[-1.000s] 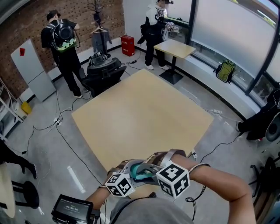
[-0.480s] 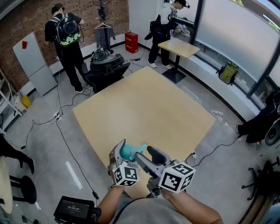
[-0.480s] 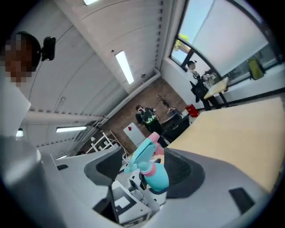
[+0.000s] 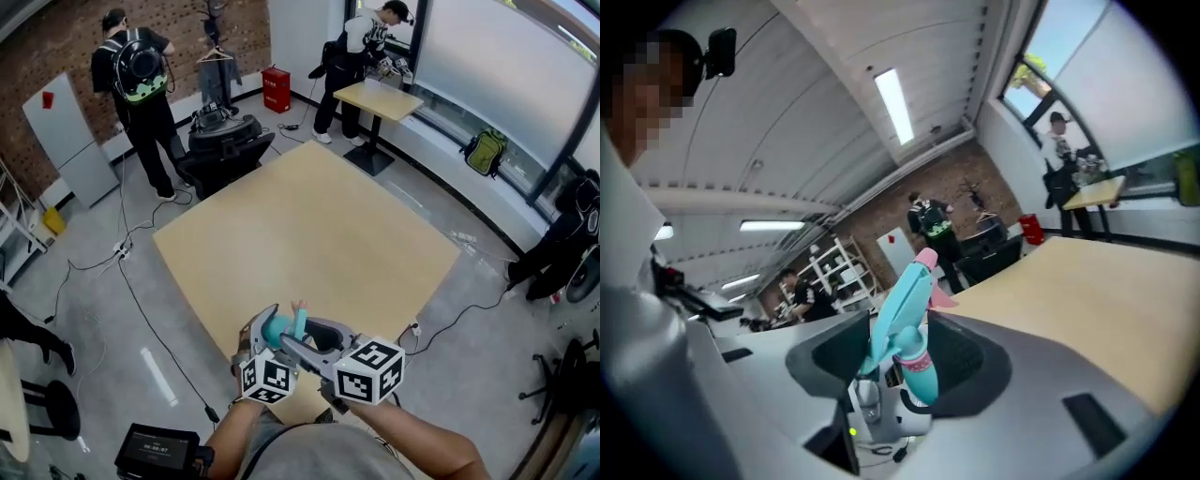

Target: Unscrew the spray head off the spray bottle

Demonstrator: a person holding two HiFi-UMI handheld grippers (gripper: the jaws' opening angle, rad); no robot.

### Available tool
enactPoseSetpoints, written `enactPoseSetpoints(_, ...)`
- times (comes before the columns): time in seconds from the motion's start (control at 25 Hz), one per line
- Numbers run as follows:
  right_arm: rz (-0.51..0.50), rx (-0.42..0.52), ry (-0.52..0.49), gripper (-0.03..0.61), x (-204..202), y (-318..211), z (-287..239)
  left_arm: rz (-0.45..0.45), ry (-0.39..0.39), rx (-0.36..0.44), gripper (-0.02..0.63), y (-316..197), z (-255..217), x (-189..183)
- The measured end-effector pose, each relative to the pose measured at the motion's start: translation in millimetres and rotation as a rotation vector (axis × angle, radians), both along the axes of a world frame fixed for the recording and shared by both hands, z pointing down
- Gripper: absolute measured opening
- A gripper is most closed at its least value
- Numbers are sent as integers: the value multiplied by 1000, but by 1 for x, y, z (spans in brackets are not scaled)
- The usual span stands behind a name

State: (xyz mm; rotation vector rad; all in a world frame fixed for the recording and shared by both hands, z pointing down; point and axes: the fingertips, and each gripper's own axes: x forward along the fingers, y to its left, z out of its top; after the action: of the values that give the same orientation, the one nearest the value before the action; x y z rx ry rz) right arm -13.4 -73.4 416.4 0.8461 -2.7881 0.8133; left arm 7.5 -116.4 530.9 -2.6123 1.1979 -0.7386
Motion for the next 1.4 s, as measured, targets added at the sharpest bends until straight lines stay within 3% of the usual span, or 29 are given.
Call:
enactPoseSetpoints(0.08, -240, 59, 45, 196, -8, 16, -3, 161, 86, -61, 408, 19, -1, 12)
enactPoseSetpoints(0.16, -555, 127, 81, 196, -9, 37, -9, 392, 141, -105, 408, 47, -6, 28)
enactPoseSetpoints(0.24, -875, 181, 99, 196, -1, 65, -15, 636, 125, -122, 408, 81, -10, 41)
enactPoseSetpoints(0.32, -1106, 187, 115, 181, 10, 90, -18, 808, 71, -139, 408, 113, -12, 46)
enactPoseSetpoints(0.4, -1226, 170, 126, 183, 16, 104, -20, 894, 57, -170, 408, 132, -14, 46)
enactPoseSetpoints(0.52, -1275, 155, 121, 179, 17, 110, -22, 923, 60, -183, 408, 139, -15, 47)
enactPoseSetpoints(0.6, -1247, 171, 121, 179, 16, 105, -21, 891, 70, -178, 408, 132, -15, 48)
enactPoseSetpoints(0.68, -1155, 187, 135, 181, 15, 89, -18, 804, 96, -159, 408, 115, -16, 49)
enactPoseSetpoints(0.8, -886, 200, 199, 207, 21, 46, -5, 560, 130, -88, 408, 72, -19, 44)
enactPoseSetpoints(0.88, -673, 202, 181, 221, 30, 18, -3, 351, 137, -44, 408, 39, -19, 33)
enactPoseSetpoints(0.92, -573, 182, 120, 221, 36, 8, -8, 247, 142, -31, 408, 23, -19, 25)
enactPoseSetpoints(1.0, -393, 88, -109, 221, 49, -2, -26, 69, 173, -23, 408, -1, -16, 8)
enactPoseSetpoints(1.08, -185, -58, -372, 221, 67, -12, -43, -61, 213, -19, 408, -17, -14, -6)
enactPoseSetpoints(1.16, 42, -174, -514, 222, 82, -28, -46, -150, 222, 3, 408, -28, -12, -17)
enactPoseSetpoints(1.24, 150, -151, -467, 229, 77, -33, -48, -194, 189, 24, 408, -32, -7, -22)
enactPoseSetpoints(1.32, 119, -46, -290, 243, 50, -25, -50, -199, 120, 56, 408, -31, -3, -22)
enactPoseSetpoints(1.4, 46, 31, -51, 250, 25, -19, -36, -193, 47, 96, 408, -28, -3, -19)
